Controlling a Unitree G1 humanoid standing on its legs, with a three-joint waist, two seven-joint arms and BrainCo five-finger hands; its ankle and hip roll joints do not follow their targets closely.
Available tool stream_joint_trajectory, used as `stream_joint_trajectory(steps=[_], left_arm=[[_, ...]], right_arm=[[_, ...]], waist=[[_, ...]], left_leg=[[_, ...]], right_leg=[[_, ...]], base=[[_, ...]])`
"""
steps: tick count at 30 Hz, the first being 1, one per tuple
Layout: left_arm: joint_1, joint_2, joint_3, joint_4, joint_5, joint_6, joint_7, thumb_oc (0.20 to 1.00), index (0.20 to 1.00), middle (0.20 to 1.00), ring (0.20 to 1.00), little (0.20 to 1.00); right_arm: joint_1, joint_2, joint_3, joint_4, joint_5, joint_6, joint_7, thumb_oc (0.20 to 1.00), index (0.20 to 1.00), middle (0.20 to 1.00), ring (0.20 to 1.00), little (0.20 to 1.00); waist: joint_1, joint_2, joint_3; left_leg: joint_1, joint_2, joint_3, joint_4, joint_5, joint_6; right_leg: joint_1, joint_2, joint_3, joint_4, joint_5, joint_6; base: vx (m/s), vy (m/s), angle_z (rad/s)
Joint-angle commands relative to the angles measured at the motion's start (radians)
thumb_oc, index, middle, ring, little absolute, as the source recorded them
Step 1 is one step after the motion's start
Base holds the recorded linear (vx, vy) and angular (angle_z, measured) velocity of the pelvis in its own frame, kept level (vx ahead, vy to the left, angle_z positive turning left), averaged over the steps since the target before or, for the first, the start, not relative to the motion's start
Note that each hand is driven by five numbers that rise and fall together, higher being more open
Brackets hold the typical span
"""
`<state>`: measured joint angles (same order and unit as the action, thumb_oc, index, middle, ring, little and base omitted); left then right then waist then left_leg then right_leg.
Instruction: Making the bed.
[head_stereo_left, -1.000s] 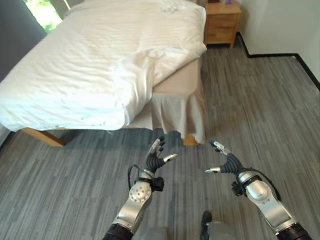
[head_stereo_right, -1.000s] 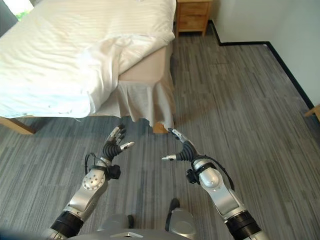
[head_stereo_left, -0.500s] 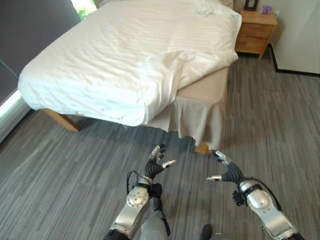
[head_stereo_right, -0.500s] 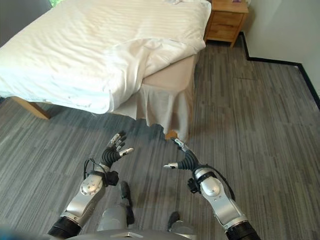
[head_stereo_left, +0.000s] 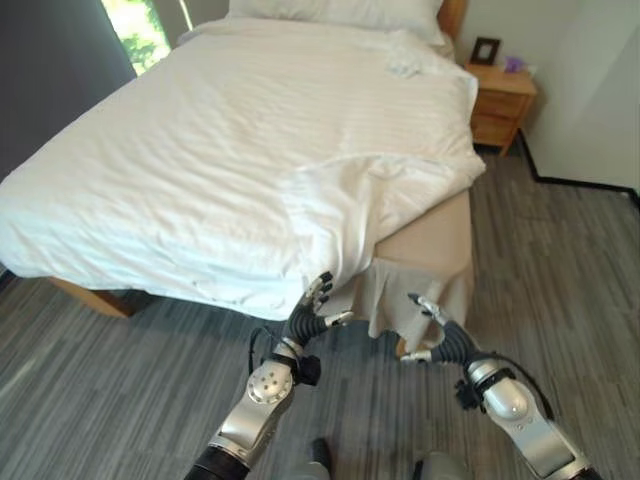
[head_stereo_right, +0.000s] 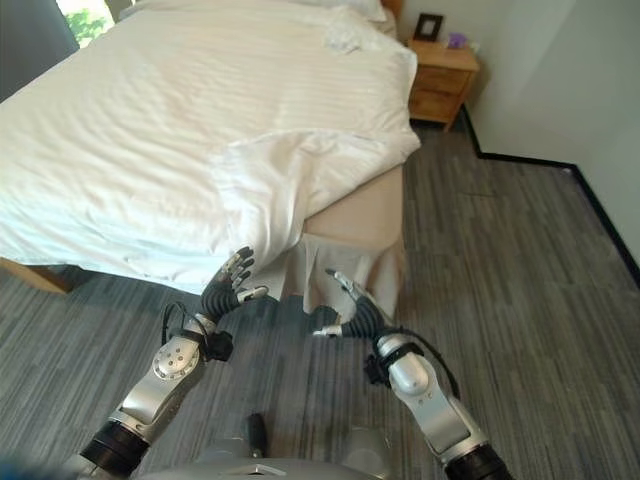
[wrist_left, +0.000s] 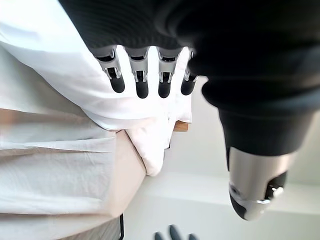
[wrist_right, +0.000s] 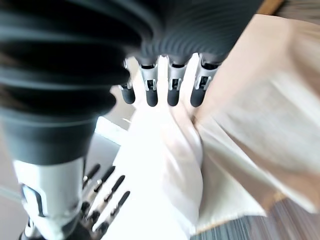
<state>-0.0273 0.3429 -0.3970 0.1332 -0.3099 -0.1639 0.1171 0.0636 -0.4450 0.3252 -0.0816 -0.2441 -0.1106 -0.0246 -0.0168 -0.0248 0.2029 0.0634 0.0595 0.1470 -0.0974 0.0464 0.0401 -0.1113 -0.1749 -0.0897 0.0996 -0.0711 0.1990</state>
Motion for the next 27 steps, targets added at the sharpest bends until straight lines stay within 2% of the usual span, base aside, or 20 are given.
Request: stream_joint_trajectory(steps=[1, 4, 8, 11, 13, 14, 15, 17, 18, 19, 20, 21, 22, 23, 24, 25, 27], left_arm=[[-0.011, -0.007, 0.036, -0.059, -0.011, -0.067, -0.02, 1.0, 1.0, 1.0, 1.0, 1.0], [0.001, 0.005, 0.05, -0.063, -0.012, -0.081, -0.036, 1.0, 1.0, 1.0, 1.0, 1.0], [0.04, 0.021, 0.066, -0.069, -0.028, -0.09, -0.069, 1.0, 1.0, 1.0, 1.0, 1.0], [0.06, 0.024, 0.077, -0.055, -0.04, -0.091, -0.064, 1.0, 1.0, 1.0, 1.0, 1.0], [0.08, 0.03, 0.102, -0.056, -0.07, -0.086, -0.072, 1.0, 1.0, 1.0, 1.0, 1.0], [0.078, 0.03, 0.106, -0.05, -0.083, -0.086, -0.075, 1.0, 1.0, 1.0, 1.0, 1.0], [0.075, 0.032, 0.109, -0.043, -0.104, -0.086, -0.087, 1.0, 1.0, 1.0, 1.0, 1.0], [0.07, 0.043, 0.118, -0.034, -0.097, -0.085, -0.09, 1.0, 1.0, 1.0, 1.0, 1.0], [0.073, 0.045, 0.12, -0.032, -0.098, -0.085, -0.094, 1.0, 1.0, 1.0, 1.0, 1.0], [0.077, 0.046, 0.125, -0.032, -0.101, -0.083, -0.099, 1.0, 1.0, 1.0, 1.0, 1.0], [0.082, 0.047, 0.124, -0.027, -0.105, -0.078, -0.106, 1.0, 1.0, 1.0, 1.0, 1.0], [0.094, 0.049, 0.128, -0.021, -0.108, -0.073, -0.114, 1.0, 1.0, 1.0, 1.0, 1.0], [0.105, 0.05, 0.126, -0.012, -0.11, -0.069, -0.115, 1.0, 1.0, 1.0, 1.0, 1.0], [0.117, 0.054, 0.13, -0.012, -0.114, -0.068, -0.103, 1.0, 1.0, 1.0, 1.0, 1.0], [0.133, 0.05, 0.119, -0.008, -0.125, -0.073, -0.123, 1.0, 1.0, 1.0, 1.0, 1.0], [0.146, 0.052, 0.118, -0.001, -0.118, -0.053, -0.133, 1.0, 1.0, 1.0, 1.0, 1.0], [0.139, 0.072, 0.111, 0.01, -0.127, -0.056, -0.141, 1.0, 1.0, 1.0, 1.0, 1.0]], right_arm=[[-0.056, -0.045, -0.093, -0.085, -0.12, -0.03, -0.081, 1.0, 1.0, 1.0, 1.0, 1.0], [-0.075, -0.107, -0.175, -0.121, -0.253, -0.003, -0.141, 1.0, 1.0, 1.0, 1.0, 1.0], [-0.132, -0.147, -0.275, -0.122, -0.306, 0.021, -0.192, 1.0, 1.0, 1.0, 1.0, 1.0], [-0.198, -0.169, -0.272, -0.073, -0.303, 0.036, -0.223, 1.0, 1.0, 1.0, 1.0, 1.0], [-0.272, -0.201, -0.267, -0.029, -0.311, 0.047, -0.246, 1.0, 1.0, 1.0, 1.0, 1.0], [-0.311, -0.214, -0.258, -0.005, -0.308, 0.052, -0.264, 1.0, 1.0, 1.0, 1.0, 1.0], [-0.37, -0.259, -0.254, 0.046, -0.286, 0.058, -0.291, 1.0, 1.0, 1.0, 1.0, 1.0], [-0.433, -0.32, -0.241, 0.127, -0.275, 0.073, -0.31, 1.0, 1.0, 1.0, 1.0, 1.0], [-0.464, -0.341, -0.237, 0.156, -0.265, 0.079, -0.314, 1.0, 1.0, 1.0, 1.0, 1.0], [-0.499, -0.363, -0.222, 0.196, -0.252, 0.084, -0.327, 1.0, 1.0, 1.0, 1.0, 1.0], [-0.523, -0.376, -0.214, 0.243, -0.233, 0.087, -0.331, 1.0, 1.0, 1.0, 1.0, 1.0], [-0.542, -0.396, -0.204, 0.29, -0.219, 0.087, -0.334, 1.0, 1.0, 1.0, 1.0, 1.0], [-0.568, -0.414, -0.186, 0.349, -0.201, 0.09, -0.338, 1.0, 1.0, 1.0, 1.0, 1.0], [-0.591, -0.446, -0.173, 0.386, -0.196, 0.096, -0.342, 1.0, 1.0, 1.0, 1.0, 1.0], [-0.615, -0.452, -0.141, 0.434, -0.185, 0.096, -0.329, 1.0, 1.0, 1.0, 1.0, 1.0], [-0.614, -0.459, -0.143, 0.461, -0.18, 0.1, -0.333, 1.0, 1.0, 1.0, 1.0, 1.0], [-0.724, -0.504, -0.096, 0.574, -0.156, 0.106, -0.352, 1.0, 1.0, 1.0, 1.0, 1.0]], waist=[[-0.007, -0.013, 0.019], [-0.027, 0.001, 0.01], [-0.036, -0.014, -0.023], [-0.03, -0.001, -0.043], [-0.015, 0.014, -0.051], [-0.013, 0.018, -0.046], [0.01, 0.009, -0.029], [0.017, -0.009, -0.009], [0.018, -0.011, 0.0], [0.028, -0.009, 0.005], [0.038, -0.013, 0.004], [0.051, -0.007, -0.002], [0.066, 0.005, -0.004], [0.083, 0.015, 0.001], [0.084, 0.019, -0.007], [0.078, 0.031, -0.013], [0.099, 0.026, -0.003]], left_leg=[[0.116, 0.004, -0.001, 0.01, -0.135, -0.09], [0.193, 0.018, -0.058, 0.01, -0.19, -0.102], [0.261, 0.013, -0.132, 0.01, -0.235, -0.108], [0.272, 0.037, -0.157, 0.031, -0.229, -0.123], [0.237, 0.062, -0.167, 0.116, -0.185, -0.154], [0.192, 0.069, -0.169, 0.191, -0.152, -0.181], [0.097, 0.089, -0.114, 0.345, -0.086, -0.21], [0.021, 0.151, 0.018, 0.439, -0.059, -0.202], [0.0, 0.171, 0.058, 0.456, -0.054, -0.202], [-0.018, 0.194, 0.11, 0.408, -0.056, -0.197], [-0.031, 0.194, 0.138, 0.356, -0.063, -0.193], [-0.038, 0.184, 0.145, 0.269, -0.05, -0.192], [-0.051, 0.18, 0.138, 0.181, -0.004, -0.194], [-0.07, 0.199, 0.137, 0.106, 0.055, -0.205], [-0.05, 0.205, 0.14, 0.061, 0.042, -0.207], [-0.038, 0.219, 0.162, 0.02, 0.062, -0.21], [-0.039, 0.22, 0.159, 0.01, 0.087, -0.226]], right_leg=[[0.006, 0.002, 0.038, -0.168, 0.116, 0.036], [-0.062, -0.008, 0.066, -0.177, 0.157, 0.06], [-0.004, -0.016, 0.081, -0.177, 0.198, 0.049], [0.028, -0.003, 0.061, -0.178, 0.205, 0.035], [0.069, 0.012, 0.019, -0.187, 0.184, 0.012], [0.087, 0.012, -0.008, -0.187, 0.165, -0.001], [0.137, -0.003, -0.06, -0.187, 0.12, -0.029], [0.186, -0.018, -0.128, -0.187, 0.08, -0.049], [0.199, -0.019, -0.141, -0.187, 0.071, -0.051], [0.211, -0.019, -0.162, -0.187, 0.059, -0.048], [0.221, -0.019, -0.174, -0.187, 0.051, -0.044], [0.224, -0.014, -0.179, -0.187, 0.045, -0.037], [0.228, -0.001, -0.188, -0.187, 0.038, -0.03], [0.241, 0.003, -0.201, -0.187, 0.023, -0.02], [0.248, 0.008, -0.212, -0.187, 0.013, -0.022], [0.246, 0.02, -0.234, -0.187, 0.006, -0.02], [0.231, 0.028, -0.243, -0.187, 0.012, -0.03]], base=[[0.49, -0.06, 0.9], [0.52, -0.066, 0.88], [0.43, -0.15, 0.88], [0.25, -0.117, 0.53], [0.26, -0.171, 0.27], [0.26, -0.237, 0.42], [0.22, -0.235, 0.61], [0.19, -0.215, 0.86], [0.13, -0.094, 1.12], [0.13, -0.026, 1.02], [0.19, 0.022, 0.93], [0.24, 0.054, 0.75], [0.21, 0.087, 0.79], [0.21, 0.04, 0.76], [0.16, 0.011, 0.76], [0.16, 0.01, 0.76], [0.06, 0.021, 0.54]])
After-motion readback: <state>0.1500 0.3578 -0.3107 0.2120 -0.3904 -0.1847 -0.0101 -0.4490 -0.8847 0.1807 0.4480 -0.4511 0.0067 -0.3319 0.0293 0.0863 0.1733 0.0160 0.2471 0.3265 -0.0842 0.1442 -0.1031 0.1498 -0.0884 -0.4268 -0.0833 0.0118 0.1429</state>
